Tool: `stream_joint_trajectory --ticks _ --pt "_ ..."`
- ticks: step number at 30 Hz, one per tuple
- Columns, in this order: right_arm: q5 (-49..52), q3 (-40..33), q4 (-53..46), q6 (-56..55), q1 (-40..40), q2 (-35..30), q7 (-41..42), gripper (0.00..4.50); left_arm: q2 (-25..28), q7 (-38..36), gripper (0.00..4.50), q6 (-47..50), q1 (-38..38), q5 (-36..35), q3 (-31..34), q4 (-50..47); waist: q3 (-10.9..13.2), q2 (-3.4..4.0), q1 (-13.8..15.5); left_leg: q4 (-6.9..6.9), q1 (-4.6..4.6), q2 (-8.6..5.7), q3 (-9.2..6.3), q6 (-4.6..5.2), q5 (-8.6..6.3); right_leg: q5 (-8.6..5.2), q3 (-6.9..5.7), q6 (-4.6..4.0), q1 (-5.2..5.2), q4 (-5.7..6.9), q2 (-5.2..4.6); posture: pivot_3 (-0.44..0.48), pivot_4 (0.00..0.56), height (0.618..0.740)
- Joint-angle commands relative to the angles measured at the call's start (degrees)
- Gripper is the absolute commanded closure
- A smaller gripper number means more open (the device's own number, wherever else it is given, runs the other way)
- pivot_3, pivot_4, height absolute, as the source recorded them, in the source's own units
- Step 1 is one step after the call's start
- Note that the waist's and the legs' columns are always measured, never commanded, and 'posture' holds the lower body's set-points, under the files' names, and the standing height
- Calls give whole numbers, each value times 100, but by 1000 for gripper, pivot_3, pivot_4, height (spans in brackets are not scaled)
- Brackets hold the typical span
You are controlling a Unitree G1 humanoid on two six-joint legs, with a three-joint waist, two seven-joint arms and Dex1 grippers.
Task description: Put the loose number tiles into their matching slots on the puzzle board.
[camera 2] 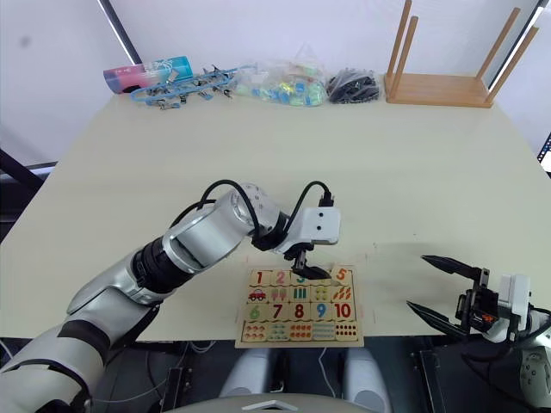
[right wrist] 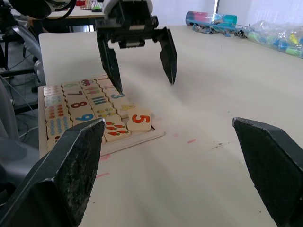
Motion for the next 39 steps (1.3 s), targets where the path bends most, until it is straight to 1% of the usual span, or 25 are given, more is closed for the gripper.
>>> stream_joint_trajectory --ticks 1,7,8,10,11,13,14,15,16,17,18,30,34,39 --pt "50 -62 -68 -21 -17 -52 21 0 -67 -78 500 -324 -73 -125 381 252 0 0 0 0 1 0 0 0 0 0 0 0 0 0 0 0 150 737" --pt "51 -46 -114 -25 -15 -30 -1 0 -255 -155 500 -1139 61 -252 830 1219 0 1 2 0 0 0 1 0 0 0 0 0 0 0 0 0 150 737" --pt "51 -39 -129 -22 -9 -23 -8 0 -268 -216 719 -1339 96 -252 860 1350 0 0 1 0 0 0 1 0 0 0 0 0 0 0 0 0 150 737" --pt "58 -33 -150 -14 1 -16 -16 0 -319 -305 1209 -1644 152 -217 887 1623 0 0 -1 1 0 0 2 0 0 0 0 0 0 0 0 0 150 737" --pt "63 -37 -153 -12 2 -19 -18 0 -361 -337 1626 -1769 171 -217 912 1770 0 0 0 1 0 0 2 0 0 0 0 0 0 0 0 0 150 737" --pt "66 -48 -145 -14 -2 -30 -15 0 -382 -472 2314 -2042 190 -177 884 1992 0 0 5 1 0 0 3 0 0 0 0 0 -1 0 1 0 150 737" --pt "67 -53 -144 -13 -3 -33 -17 0 -405 -502 2707 -2144 204 -159 883 2080 0 0 3 1 -1 0 5 0 0 0 0 0 -1 0 1 0 150 737" --pt "68 -56 -154 -13 4 -33 -24 0 -422 -517 3289 -2226 220 -133 881 2146 0 1 0 1 -1 0 5 0 0 0 0 0 0 0 1 0 150 737" --pt "69 -59 -171 -13 19 -30 -29 0 -421 -592 3674 -2347 241 -111 852 2197 0 0 0 1 -1 0 6 0 0 0 1 0 -1 0 1 0 150 737" --pt "69 -61 -181 -13 30 -28 -36 0 -437 -680 3901 -2419 273 -126 837 2231 0 0 0 1 -1 0 5 0 0 0 1 0 -1 0 1 0 150 737" --pt "71 -64 -194 -15 47 -25 -39 0 -456 -730 4428 -2473 305 -126 824 2247 0 0 1 1 0 0 5 0 0 0 1 0 -1 0 1 0 150 737" --pt "89 -123 -239 -32 125 -33 -72 0 -907 -792 4428 -3275 457 343 634 2793 0 0 2 1 -1 0 6 0 0 0 1 0 -1 0 2 0 150 737" --pt "81 -114 -318 -43 186 -15 -131 0 -1033 -804 4428 -3352 506 466 644 2881 0 0 1 1 -1 0 5 1 0 0 1 0 -1 0 2 0 150 737" --pt "75 -107 -384 -50 244 -12 -187 0 -1057 -900 4428 -3407 583 570 632 2858 0 0 -2 1 -1 0 3 0 0 0 1 0 -1 0 2 0 150 737"
